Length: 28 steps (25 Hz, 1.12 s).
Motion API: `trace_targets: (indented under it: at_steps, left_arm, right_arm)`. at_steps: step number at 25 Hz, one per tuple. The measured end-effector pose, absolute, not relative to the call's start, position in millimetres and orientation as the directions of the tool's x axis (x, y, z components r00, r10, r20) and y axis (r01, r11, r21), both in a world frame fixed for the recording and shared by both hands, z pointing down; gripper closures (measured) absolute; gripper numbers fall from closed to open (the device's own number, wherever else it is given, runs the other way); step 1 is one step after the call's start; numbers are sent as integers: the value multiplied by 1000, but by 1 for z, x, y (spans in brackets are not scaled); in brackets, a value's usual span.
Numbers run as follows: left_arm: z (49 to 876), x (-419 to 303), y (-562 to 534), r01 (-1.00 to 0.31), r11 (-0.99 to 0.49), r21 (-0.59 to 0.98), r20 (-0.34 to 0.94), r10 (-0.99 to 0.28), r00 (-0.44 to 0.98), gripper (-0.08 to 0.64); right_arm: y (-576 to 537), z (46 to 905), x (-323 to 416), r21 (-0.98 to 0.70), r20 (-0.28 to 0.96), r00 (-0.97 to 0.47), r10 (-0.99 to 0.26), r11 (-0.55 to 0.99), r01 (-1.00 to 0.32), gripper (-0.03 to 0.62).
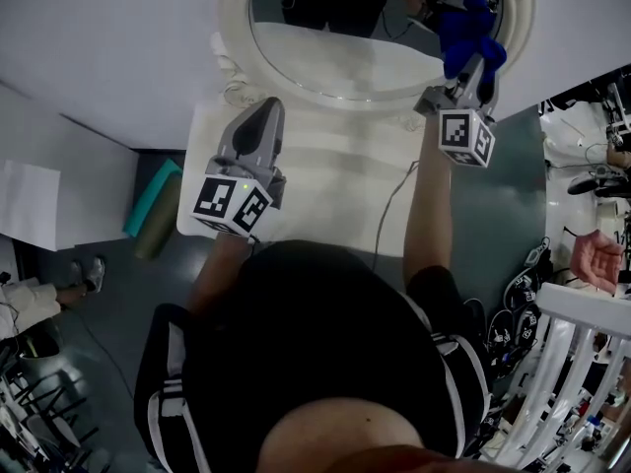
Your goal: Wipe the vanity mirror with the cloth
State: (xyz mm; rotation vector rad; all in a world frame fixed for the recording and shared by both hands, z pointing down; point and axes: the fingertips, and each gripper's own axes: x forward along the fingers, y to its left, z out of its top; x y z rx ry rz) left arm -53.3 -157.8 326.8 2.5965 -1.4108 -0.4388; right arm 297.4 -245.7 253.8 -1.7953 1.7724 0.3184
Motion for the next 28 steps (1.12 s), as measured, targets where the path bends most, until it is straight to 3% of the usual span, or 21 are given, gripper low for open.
trace_targets:
  at_steps: [11,28]
  left_arm:
    - [336,-53,-162,-798,-534,280,-167,-845,508,549]
    - [345,-71,-169,-817,-476,325,-154,-879,451,549]
  right_arm:
    - [-282,235,296,-226,-565,77,-821,65,-972,541]
    - [-292,126,206,262,-548,-195,-814,55,-964,541]
